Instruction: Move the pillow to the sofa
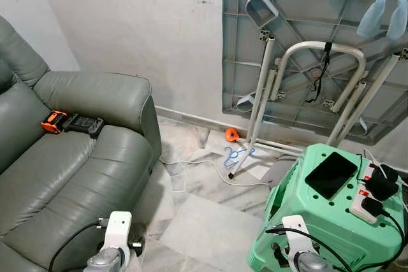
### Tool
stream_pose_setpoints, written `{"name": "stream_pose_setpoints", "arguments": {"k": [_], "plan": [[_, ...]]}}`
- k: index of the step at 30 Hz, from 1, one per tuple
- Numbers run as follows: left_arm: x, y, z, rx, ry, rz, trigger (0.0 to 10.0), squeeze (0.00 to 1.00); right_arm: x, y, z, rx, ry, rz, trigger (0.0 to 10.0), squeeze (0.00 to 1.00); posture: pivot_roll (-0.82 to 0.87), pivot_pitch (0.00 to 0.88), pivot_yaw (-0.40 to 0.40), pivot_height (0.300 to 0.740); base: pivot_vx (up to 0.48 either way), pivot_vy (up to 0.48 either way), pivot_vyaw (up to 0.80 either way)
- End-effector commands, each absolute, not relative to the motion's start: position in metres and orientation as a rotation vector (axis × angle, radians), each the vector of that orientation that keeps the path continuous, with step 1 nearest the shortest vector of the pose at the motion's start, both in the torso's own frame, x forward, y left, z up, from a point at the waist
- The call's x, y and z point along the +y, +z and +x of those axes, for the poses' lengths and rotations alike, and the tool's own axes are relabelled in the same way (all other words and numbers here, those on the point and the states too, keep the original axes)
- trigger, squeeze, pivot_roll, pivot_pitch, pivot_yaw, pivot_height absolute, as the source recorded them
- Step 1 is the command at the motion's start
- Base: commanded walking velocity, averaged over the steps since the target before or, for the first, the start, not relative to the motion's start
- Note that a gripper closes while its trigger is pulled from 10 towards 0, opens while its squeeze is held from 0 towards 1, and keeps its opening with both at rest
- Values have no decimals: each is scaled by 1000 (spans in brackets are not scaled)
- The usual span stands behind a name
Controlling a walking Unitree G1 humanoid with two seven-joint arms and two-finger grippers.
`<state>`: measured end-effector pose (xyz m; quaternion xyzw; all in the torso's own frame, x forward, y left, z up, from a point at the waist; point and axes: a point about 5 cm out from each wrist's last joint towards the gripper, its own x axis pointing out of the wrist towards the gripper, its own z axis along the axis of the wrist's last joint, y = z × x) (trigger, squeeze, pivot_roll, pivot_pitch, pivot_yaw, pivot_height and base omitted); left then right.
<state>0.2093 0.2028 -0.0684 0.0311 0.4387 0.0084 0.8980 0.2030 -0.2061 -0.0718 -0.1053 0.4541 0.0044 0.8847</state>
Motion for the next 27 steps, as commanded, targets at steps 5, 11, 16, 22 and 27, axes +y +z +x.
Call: {"name": "stream_pose_setpoints", "arguments": {"k": [5,11,16,22,27], "plan": [[204,-66,213,888,8,69,10000,0,-204,-71,205,930,28,-243,10000,0,-1,6,36,740,0,0,640],[206,-62,217,852,21,78,10000,0,-205,-73,201,940,45,-269,10000,0,-3,13,33,740,0,0,800],[206,-60,220,825,12,93,10000,0,-205,-73,201,939,50,-278,10000,0,-6,16,33,740,0,0,800],[207,-59,222,822,13,143,10000,0,-204,-73,201,937,64,-292,10000,0,-7,23,32,740,0,0,800],[206,-61,220,859,3,155,10000,0,-202,-74,200,937,79,-305,10000,0,-8,29,33,740,0,0,800]]}}
